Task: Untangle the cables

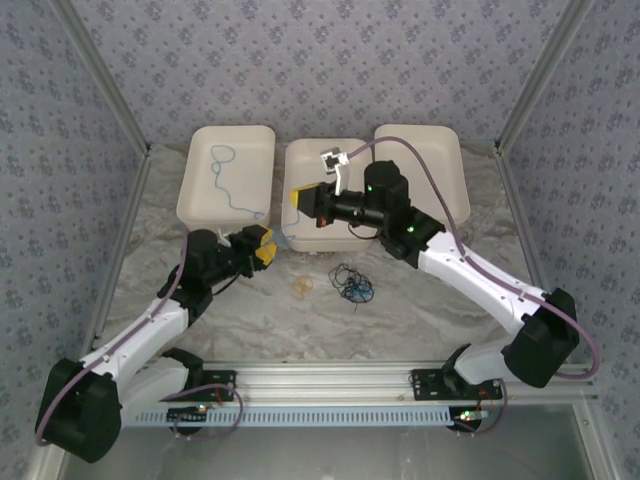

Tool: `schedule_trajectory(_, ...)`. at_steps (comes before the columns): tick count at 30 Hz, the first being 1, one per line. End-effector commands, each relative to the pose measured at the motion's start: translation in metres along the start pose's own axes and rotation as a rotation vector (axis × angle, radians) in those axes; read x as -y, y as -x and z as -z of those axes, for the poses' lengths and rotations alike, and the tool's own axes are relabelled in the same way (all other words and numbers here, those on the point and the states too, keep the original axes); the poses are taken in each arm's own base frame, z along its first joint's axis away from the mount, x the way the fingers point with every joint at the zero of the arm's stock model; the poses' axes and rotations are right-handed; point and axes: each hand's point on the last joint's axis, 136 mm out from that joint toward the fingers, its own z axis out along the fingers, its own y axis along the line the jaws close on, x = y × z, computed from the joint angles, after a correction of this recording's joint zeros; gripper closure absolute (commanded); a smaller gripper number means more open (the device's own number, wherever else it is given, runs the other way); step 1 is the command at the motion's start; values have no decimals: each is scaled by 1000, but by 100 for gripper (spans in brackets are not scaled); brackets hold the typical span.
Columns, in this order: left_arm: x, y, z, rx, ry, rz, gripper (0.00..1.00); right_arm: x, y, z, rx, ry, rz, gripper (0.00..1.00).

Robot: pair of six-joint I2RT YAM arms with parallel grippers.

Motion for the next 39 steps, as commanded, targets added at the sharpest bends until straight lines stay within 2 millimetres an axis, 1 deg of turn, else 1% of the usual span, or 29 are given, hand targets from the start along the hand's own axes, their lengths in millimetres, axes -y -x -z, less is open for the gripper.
schedule_trajectory(1, 18, -9, 0, -23, -32, -45, 59, 0, 3, -1, 11, 31, -6, 100)
schedule_trajectory(4, 14, -11, -3, -28, -14, -50, 61, 1, 4, -2, 8, 41, -14, 100)
schedule_trajectory(11, 12, -10, -7, -28, -4, -48, 65, -5, 7, -2, 16, 69, -23, 100)
schedule_trajectory(13, 10, -8, -8, -20, 8, -48, 68, -8, 9, 0, 22, 75, -21, 100)
schedule_trajectory(17, 4, -4, -10, -9, 27, -46, 69, -16, 10, 1, 25, 94, -19, 100)
schedule_trajectory(20, 5, -4, -13, -13, 23, -43, 69, -18, 7, 2, 18, 92, -9, 100)
schedule_trajectory(23, 5, -8, -14, -28, 27, -46, 61, -14, 5, 2, 20, 77, -3, 100)
schedule_trajectory(25, 5, -11, -14, -38, 35, -48, 58, -12, 6, 2, 21, 76, -6, 100)
schedule_trajectory(29, 5, -13, -10, -40, 34, -46, 55, -15, 9, 0, 18, 96, -1, 100)
schedule_trajectory(32, 8, -13, -11, -57, 9, -20, 52, -22, 12, 1, 21, 135, 6, 100)
schedule_trajectory(34, 9, -10, -10, -66, -1, 2, 47, -29, 14, 3, 23, 166, 17, 100)
schedule_trajectory(39, 18, -7, -6, -106, -31, 47, 43, -43, 14, 10, 4, 229, 46, 100)
